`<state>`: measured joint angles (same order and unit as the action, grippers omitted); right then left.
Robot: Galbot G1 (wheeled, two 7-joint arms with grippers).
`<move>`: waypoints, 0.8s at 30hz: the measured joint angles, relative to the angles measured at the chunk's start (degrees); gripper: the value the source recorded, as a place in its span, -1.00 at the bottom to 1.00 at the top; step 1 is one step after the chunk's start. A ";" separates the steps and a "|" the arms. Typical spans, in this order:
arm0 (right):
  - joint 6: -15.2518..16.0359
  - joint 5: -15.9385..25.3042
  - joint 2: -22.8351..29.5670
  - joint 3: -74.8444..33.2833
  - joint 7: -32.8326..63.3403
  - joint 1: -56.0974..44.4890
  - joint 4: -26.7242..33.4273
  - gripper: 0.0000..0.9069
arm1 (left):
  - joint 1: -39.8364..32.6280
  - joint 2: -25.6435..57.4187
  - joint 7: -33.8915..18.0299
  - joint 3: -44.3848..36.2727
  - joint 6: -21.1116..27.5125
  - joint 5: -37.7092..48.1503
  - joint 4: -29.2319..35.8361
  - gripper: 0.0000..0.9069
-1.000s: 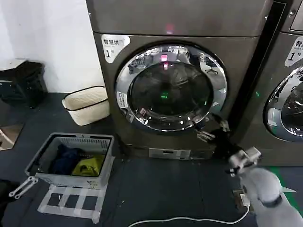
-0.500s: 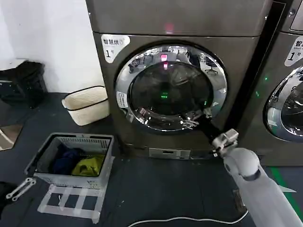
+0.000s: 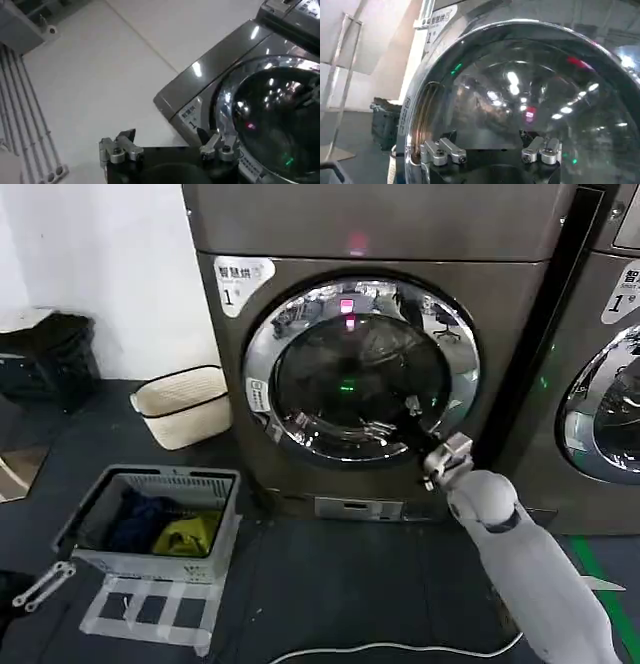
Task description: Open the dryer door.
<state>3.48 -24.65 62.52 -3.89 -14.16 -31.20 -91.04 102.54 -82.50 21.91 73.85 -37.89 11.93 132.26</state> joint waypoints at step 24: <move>-0.12 1.43 7.20 8.36 -0.69 7.59 8.74 1.00 | 0.54 -0.99 0.16 0.09 -0.26 -0.15 0.48 1.00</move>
<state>3.35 -23.22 69.73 4.47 -14.85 -23.61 -82.31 103.08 -83.49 22.08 73.94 -38.15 11.78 132.74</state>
